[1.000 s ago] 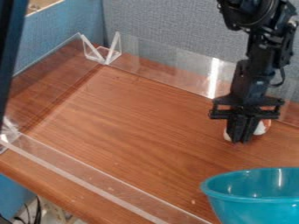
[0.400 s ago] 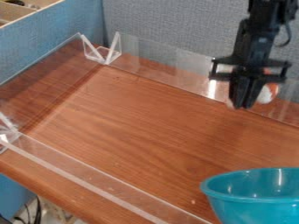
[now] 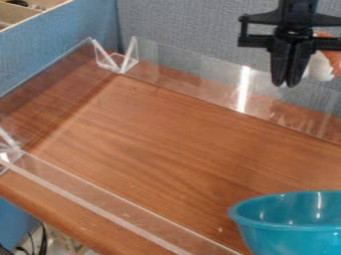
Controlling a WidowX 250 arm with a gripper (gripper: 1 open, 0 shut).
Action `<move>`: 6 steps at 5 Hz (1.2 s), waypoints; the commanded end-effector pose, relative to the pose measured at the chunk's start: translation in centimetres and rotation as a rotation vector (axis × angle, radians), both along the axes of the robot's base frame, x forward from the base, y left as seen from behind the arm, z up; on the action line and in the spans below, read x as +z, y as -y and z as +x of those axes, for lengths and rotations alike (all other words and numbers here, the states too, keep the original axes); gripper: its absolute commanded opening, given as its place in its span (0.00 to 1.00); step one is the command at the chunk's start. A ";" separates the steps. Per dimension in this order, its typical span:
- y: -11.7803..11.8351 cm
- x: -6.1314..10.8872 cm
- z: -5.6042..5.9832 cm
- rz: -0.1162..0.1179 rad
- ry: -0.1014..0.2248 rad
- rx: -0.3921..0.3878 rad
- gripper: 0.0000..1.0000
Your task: Put the mushroom in the blue bowl
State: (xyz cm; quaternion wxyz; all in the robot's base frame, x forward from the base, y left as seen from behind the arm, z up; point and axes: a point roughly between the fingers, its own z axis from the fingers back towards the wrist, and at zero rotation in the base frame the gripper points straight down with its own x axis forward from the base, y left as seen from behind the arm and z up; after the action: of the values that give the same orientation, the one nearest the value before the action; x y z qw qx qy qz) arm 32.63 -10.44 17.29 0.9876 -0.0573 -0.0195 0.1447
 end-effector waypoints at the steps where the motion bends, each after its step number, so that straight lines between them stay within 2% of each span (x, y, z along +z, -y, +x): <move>1: -0.4 1.8 -2.0 -0.028 0.057 -0.027 0.00; 2: -0.8 1.1 -3.5 -0.042 0.041 -0.033 0.00; 4: 1.3 -0.6 -6.5 -0.052 0.016 -0.064 0.00; 5: 1.7 -2.3 -6.8 -0.058 0.000 -0.154 0.00; 6: 1.3 -4.1 -6.9 -0.057 -0.015 -0.193 0.00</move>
State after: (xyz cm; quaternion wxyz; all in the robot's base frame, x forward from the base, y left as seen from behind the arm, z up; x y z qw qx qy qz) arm 25.36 -11.94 12.14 0.9957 -0.0780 0.0171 0.0478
